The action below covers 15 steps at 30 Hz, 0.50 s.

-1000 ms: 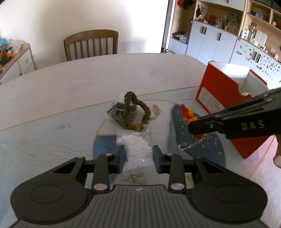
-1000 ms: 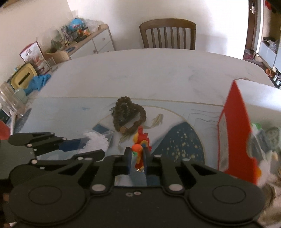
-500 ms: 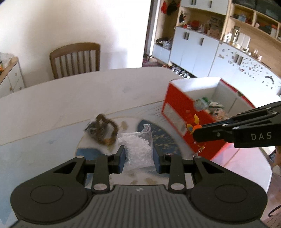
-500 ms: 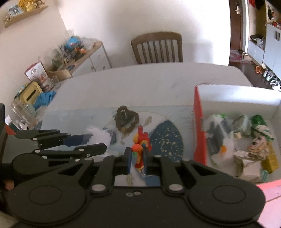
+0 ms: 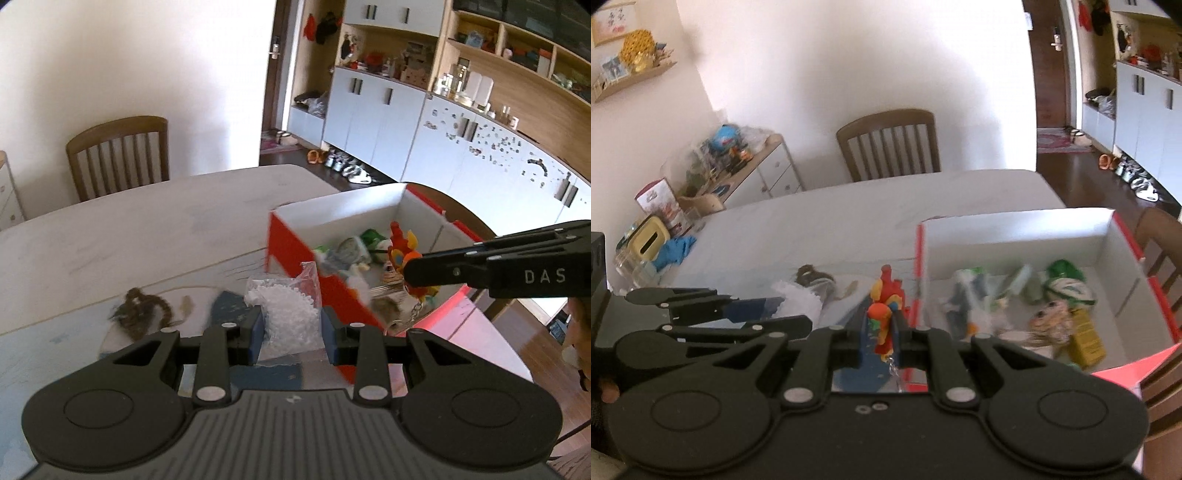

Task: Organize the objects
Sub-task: 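Carry the white bead bag and fish keychain into the red box and release both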

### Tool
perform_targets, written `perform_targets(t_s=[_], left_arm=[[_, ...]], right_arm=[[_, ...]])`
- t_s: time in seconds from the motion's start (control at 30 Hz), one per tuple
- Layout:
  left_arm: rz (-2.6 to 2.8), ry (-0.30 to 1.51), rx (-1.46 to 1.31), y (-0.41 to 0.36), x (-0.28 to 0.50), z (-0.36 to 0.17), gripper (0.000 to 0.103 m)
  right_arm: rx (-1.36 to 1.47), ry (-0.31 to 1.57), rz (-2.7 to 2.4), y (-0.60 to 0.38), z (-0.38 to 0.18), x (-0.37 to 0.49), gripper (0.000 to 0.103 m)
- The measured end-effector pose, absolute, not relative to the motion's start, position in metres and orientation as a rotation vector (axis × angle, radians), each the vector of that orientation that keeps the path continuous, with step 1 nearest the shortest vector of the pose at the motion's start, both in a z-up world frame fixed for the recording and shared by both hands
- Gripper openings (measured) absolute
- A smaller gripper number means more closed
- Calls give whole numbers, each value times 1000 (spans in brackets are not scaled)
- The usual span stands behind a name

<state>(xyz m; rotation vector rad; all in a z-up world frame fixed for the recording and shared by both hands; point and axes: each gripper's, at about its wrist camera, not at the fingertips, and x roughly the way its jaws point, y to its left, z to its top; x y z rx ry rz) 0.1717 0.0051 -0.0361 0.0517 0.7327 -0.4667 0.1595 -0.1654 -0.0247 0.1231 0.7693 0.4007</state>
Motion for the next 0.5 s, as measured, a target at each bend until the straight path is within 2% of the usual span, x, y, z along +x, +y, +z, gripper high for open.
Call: perform_targets(t_s=[0.5], left_arm=[[-498, 707, 98, -93, 194, -22, 32]], right_arm=[[173, 702, 318, -273, -18, 175, 12]])
